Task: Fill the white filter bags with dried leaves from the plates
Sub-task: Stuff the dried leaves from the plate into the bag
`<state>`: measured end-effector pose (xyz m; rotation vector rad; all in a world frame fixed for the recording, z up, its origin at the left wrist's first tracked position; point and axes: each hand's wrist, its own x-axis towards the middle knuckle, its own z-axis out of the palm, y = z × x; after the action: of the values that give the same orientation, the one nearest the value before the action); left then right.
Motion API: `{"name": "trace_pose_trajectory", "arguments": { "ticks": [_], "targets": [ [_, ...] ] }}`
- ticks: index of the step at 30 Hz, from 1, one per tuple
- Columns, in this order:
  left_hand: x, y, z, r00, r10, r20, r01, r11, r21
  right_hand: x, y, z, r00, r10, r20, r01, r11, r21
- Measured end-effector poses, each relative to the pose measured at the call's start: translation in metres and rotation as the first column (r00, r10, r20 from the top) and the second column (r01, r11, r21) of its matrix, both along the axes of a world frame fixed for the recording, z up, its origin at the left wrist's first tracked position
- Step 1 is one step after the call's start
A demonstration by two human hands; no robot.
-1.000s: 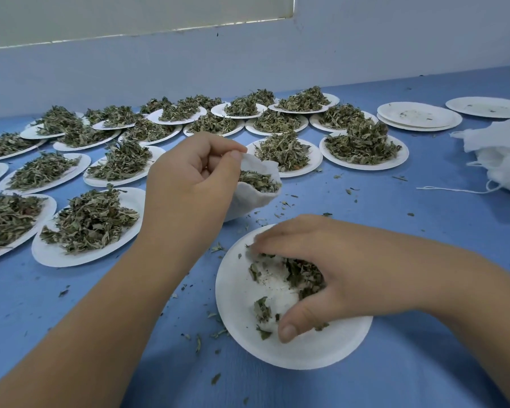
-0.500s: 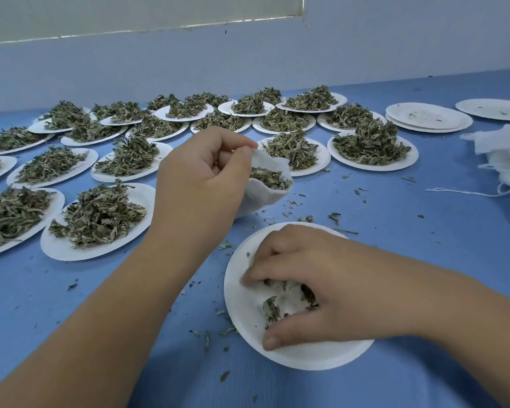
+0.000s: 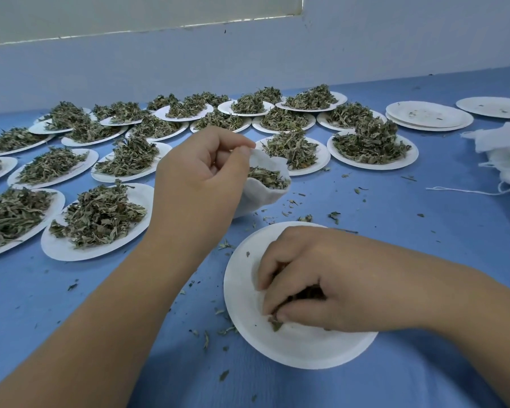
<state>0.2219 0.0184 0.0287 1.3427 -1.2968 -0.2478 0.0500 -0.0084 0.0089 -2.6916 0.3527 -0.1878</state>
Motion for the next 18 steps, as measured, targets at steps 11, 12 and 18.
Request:
{"name": "trace_pose_trajectory", "arguments": {
  "ticks": [11, 12, 18],
  "targets": [
    [-0.001, -0.001, -0.001, 1.000, 0.001, 0.006, -0.001, 1.000, -0.003, 0.003, 0.005, 0.000, 1.000, 0.016, -0.010, -0.017, 0.998, -0.062],
    [-0.001, -0.001, -0.001, 1.000, 0.002, 0.000, -0.002, 1.000, -0.004, 0.002, 0.005, 0.001, 1.000, 0.016, -0.011, -0.017, 0.998, -0.069],
    [0.000, -0.001, -0.001, 1.000, 0.009, 0.001, -0.009, 1.000, -0.006, -0.008, -0.003, 0.008, 0.998, -0.065, -0.026, 0.067, 0.997, 0.044]
  ]
}}
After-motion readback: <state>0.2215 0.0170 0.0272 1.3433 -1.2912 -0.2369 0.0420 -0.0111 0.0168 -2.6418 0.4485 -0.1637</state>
